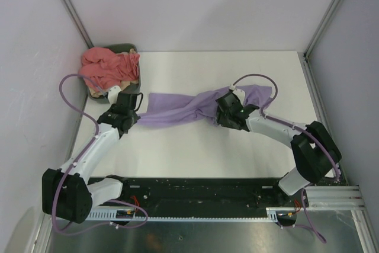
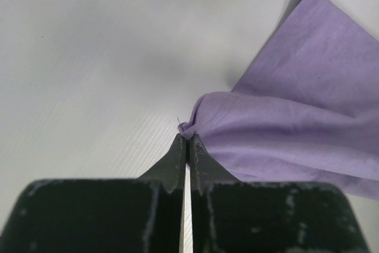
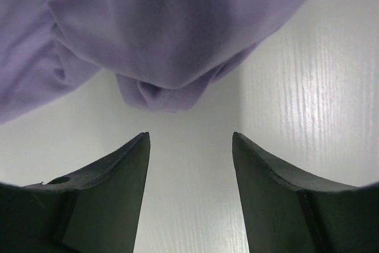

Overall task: Fold and stack the t-shirts
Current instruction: Flatten out the tshirt

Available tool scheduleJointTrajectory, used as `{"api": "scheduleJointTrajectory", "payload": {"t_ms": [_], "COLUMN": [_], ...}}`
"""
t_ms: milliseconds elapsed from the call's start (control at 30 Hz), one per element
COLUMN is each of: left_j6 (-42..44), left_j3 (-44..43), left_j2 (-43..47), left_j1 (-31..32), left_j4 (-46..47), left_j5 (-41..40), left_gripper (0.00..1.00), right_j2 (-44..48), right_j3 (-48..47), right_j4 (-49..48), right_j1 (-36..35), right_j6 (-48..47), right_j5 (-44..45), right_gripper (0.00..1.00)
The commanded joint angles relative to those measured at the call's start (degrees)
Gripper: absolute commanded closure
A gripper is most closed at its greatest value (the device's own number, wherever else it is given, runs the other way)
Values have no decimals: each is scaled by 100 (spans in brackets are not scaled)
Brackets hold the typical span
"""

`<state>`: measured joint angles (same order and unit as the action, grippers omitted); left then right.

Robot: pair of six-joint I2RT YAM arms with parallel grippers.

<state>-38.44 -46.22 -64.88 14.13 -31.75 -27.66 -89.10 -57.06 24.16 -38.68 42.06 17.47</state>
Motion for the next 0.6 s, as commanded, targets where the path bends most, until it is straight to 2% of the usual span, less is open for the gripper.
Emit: {"api": "scheduleJointTrajectory", "payload": {"t_ms": [0, 233, 433, 500, 567], "left_j6": [82, 88, 95, 103, 107], "left_j3": [-256, -268, -285, -294, -303], "left_j2": [-45, -109, -148, -165, -167], "left_j1": [-41, -40, -42, -40, -41], "left_j4": [36, 38, 39, 38, 37], "left_j5": [-29, -21, 4, 12, 8], "left_gripper": [100, 100, 100, 100, 100], "right_j2": [-241, -728, -929, -1007, -1080], "right_j3": [-17, -22, -20, -21, -24], "right_j4": [-588, -1002, -1303, -1362, -1373], "right_j1": [-44, -57, -53, -41, -28], "right_j6": [254, 354, 383, 380, 403], "right_j5": [-11, -94, 197, 253, 291], "right_gripper": [37, 36, 36, 37, 44]}}
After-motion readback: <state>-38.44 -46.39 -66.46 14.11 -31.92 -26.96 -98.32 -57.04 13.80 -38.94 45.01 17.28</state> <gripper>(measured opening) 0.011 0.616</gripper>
